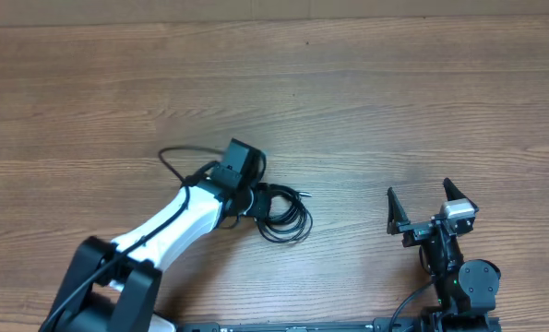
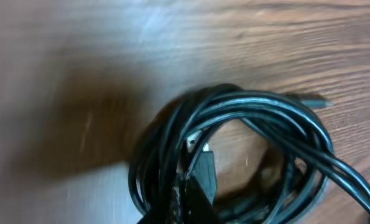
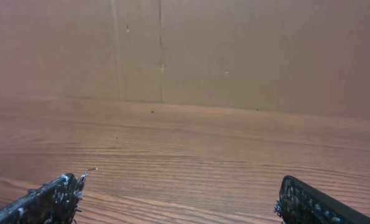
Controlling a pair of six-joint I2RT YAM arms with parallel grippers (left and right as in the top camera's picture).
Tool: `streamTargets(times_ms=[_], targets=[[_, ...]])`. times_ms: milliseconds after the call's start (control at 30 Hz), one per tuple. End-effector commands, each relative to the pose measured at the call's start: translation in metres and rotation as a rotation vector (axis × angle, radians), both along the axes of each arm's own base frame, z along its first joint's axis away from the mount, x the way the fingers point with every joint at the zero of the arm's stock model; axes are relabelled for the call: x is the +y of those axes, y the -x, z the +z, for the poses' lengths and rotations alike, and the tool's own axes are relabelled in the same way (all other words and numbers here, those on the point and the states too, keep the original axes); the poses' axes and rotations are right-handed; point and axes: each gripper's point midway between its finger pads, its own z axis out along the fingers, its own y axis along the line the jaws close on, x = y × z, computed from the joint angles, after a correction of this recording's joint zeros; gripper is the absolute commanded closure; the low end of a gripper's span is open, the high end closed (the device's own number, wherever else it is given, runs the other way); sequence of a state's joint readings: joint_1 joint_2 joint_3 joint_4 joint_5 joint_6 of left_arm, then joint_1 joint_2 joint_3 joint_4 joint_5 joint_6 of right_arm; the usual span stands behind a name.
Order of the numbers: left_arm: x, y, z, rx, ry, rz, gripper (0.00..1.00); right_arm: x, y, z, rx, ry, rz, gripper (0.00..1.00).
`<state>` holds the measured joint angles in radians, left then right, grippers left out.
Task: Untangle cables
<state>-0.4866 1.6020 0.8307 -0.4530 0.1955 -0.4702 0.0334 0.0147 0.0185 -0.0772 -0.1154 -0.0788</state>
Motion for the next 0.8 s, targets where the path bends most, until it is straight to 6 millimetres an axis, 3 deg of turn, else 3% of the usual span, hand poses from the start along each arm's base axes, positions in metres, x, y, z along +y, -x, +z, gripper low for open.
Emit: streamTargets(times_ms=[0, 100, 200, 233, 333, 367, 467, 567, 767], targets=[[0.002, 0.014, 0.018, 0.127, 0.086, 0.279, 0.96, -0.001, 0.000, -0.002, -0.006, 0.001, -0.005, 0.00], [0.006, 0.021, 0.024, 0.138, 0.079, 0.284, 0.96, -0.001, 0.000, -0.002, -0.006, 0.001, -0.005, 0.00], [0.009, 0.011, 0.025, 0.065, 0.048, 0.225, 0.80, -0.001, 0.000, -0.002, -0.006, 0.001, -0.005, 0.00], [0.012, 0.006, 0.024, 0.022, 0.016, 0.190, 0.67, -0.001, 0.000, -0.002, -0.006, 0.001, -0.005, 0.00], [0.023, -0.009, 0.026, -0.088, -0.073, 0.115, 0.12, -0.001, 0.000, -0.002, -0.006, 0.001, -0.005, 0.00], [0.025, -0.014, 0.027, -0.119, -0.089, 0.109, 0.02, -0.001, 0.000, -0.002, -0.005, 0.001, -0.005, 0.00], [0.024, -0.024, 0.031, -0.166, -0.090, 0.105, 0.00, -0.001, 0.000, -0.002, -0.005, 0.001, -0.005, 0.00], [0.023, -0.026, 0.032, -0.179, -0.087, 0.097, 0.17, -0.001, 0.000, -0.002, -0.006, 0.001, -0.005, 0.00], [0.022, -0.025, 0.029, -0.166, -0.087, 0.093, 0.11, -0.001, 0.000, -0.002, -0.005, 0.001, -0.005, 0.00]])
